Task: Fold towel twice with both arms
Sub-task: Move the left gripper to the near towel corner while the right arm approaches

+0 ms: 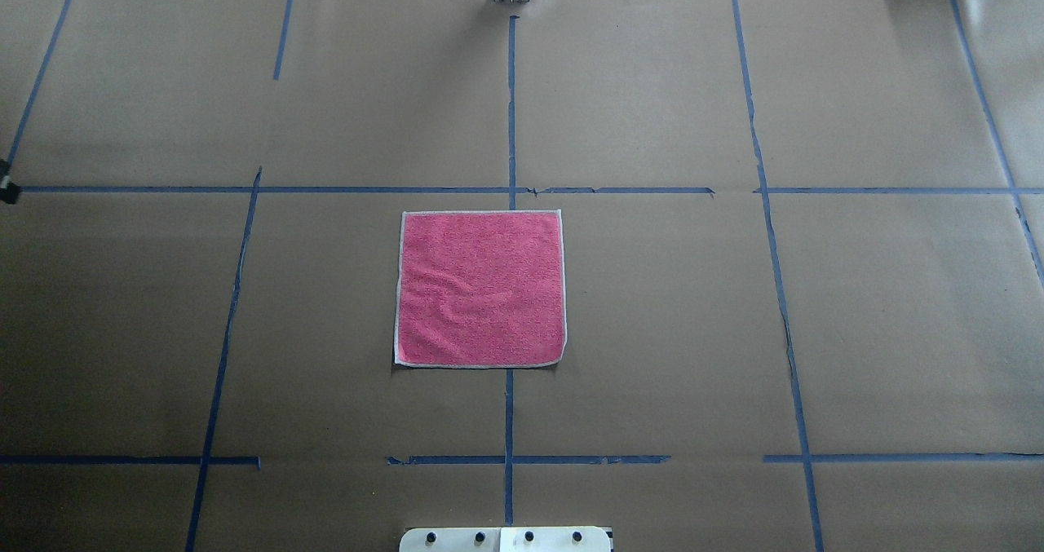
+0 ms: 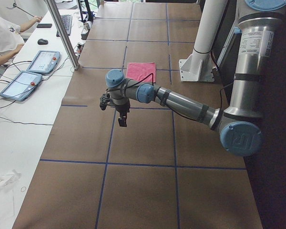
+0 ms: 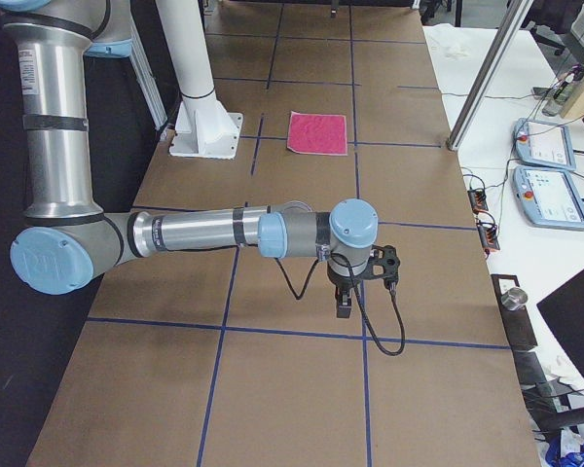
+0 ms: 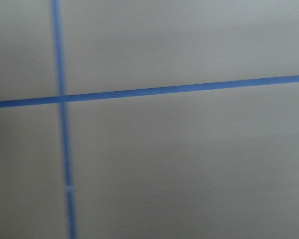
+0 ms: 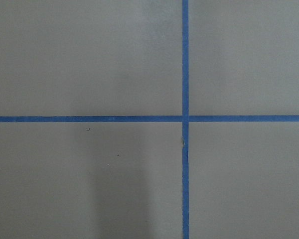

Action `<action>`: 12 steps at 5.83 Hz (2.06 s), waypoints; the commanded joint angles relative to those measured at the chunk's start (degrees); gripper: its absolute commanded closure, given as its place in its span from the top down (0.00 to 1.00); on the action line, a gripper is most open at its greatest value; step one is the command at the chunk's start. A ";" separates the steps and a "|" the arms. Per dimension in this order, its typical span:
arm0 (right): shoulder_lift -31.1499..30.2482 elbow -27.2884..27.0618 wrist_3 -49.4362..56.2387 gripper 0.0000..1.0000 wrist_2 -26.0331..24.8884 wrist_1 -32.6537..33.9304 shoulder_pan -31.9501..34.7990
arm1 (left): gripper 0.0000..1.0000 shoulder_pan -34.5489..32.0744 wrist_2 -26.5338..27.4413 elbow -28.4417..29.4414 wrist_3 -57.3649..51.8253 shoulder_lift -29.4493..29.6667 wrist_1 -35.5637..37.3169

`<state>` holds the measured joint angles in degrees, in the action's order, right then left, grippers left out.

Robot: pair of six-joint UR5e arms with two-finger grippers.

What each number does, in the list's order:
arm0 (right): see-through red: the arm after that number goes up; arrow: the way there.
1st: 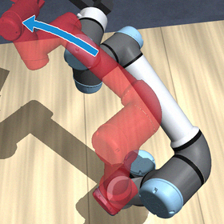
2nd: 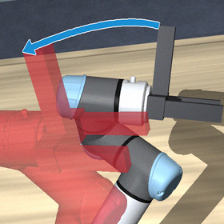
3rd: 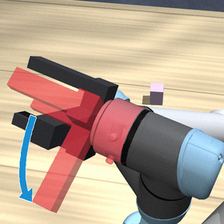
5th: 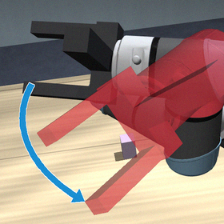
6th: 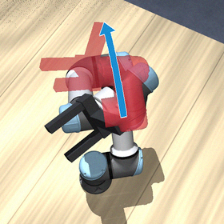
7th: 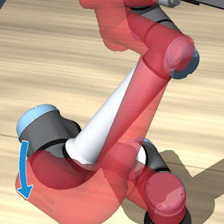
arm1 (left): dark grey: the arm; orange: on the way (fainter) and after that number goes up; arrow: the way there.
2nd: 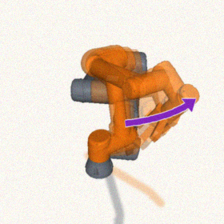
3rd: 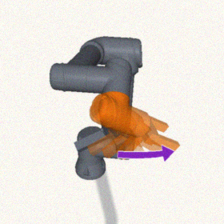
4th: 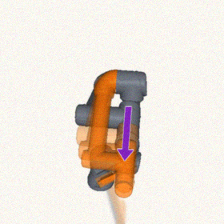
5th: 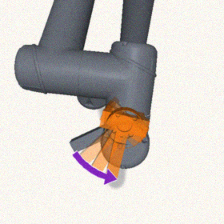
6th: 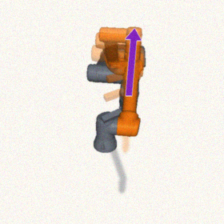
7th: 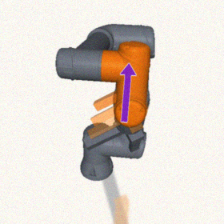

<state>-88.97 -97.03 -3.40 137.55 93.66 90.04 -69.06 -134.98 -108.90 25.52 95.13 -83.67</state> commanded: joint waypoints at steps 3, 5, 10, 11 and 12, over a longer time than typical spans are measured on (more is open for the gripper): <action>0.55 -1.32 -31.17 1.00 3.88 -21.04 -13.16 | 1.00 26.11 6.17 -3.43 41.62 17.25 0.00; 4.31 -2.46 -52.76 1.00 2.82 -27.82 -21.27 | 0.99 34.83 13.83 -1.86 53.96 20.36 -3.31; 8.46 -9.58 -72.36 1.00 -10.63 -27.83 -37.92 | 0.62 42.16 21.51 10.99 65.53 23.97 -17.66; 8.55 -9.59 -72.37 1.00 -10.63 -27.83 -37.92 | 0.61 42.43 21.51 10.99 65.53 23.70 -17.66; 8.55 -9.59 -72.37 1.00 -10.63 -27.83 -38.01 | 0.60 42.52 21.60 10.99 65.62 23.61 -17.58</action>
<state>-80.47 -106.58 -75.70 126.97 65.83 52.15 -26.73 -113.46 -97.95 91.06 118.87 -101.28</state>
